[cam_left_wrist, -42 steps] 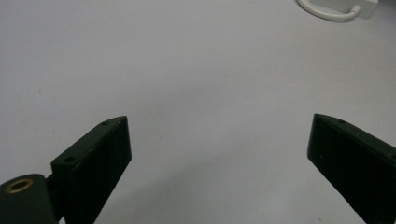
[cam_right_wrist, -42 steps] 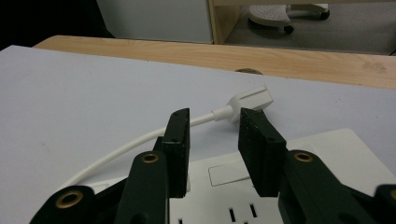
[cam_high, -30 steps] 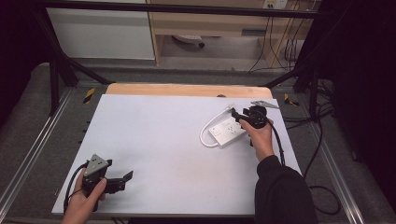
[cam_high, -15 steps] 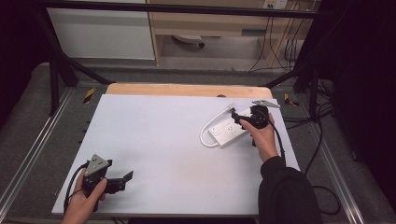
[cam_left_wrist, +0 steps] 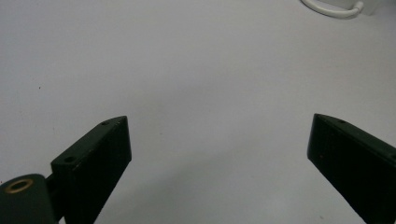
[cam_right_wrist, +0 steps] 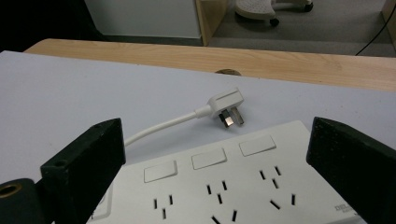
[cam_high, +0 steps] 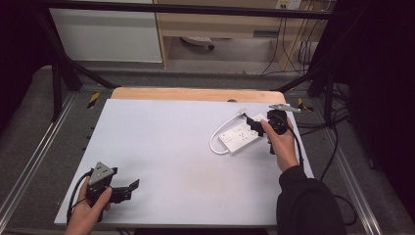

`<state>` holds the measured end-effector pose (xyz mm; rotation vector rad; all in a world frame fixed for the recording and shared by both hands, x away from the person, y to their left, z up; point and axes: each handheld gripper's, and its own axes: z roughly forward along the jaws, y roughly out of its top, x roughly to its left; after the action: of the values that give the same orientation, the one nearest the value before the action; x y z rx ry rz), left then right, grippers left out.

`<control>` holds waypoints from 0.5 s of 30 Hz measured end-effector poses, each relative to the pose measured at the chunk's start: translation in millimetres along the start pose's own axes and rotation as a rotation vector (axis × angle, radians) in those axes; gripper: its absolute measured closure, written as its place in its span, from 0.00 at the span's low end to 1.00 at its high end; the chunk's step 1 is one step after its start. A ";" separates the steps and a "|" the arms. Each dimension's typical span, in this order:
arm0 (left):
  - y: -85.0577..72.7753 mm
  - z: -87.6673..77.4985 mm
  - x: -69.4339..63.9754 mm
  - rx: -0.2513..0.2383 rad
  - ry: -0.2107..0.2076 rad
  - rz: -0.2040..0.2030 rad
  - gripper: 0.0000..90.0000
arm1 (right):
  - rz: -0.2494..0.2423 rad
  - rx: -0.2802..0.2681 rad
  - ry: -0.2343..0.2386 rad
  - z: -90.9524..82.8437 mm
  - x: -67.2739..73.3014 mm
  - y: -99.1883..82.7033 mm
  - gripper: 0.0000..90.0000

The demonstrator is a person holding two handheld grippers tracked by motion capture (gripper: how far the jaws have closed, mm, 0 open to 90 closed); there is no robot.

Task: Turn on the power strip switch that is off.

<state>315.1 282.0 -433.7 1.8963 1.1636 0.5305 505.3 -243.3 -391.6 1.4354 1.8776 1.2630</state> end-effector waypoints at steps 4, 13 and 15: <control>0.0 0.2 -0.6 0.000 0.000 0.001 0.07 | 0.001 -0.001 0.015 -11.7 -0.4 3.0 0.06; -0.3 0.0 -0.5 0.000 0.002 -0.001 0.07 | -0.027 -0.015 0.046 -40.9 1.5 9.4 0.06; -0.4 0.0 -0.5 0.000 0.002 -0.002 0.07 | -0.029 -0.023 0.058 -47.8 1.7 8.7 0.06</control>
<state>314.7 281.7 -433.9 1.8948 1.1664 0.5321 471.3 -259.8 -361.2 1.3689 1.9081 1.3210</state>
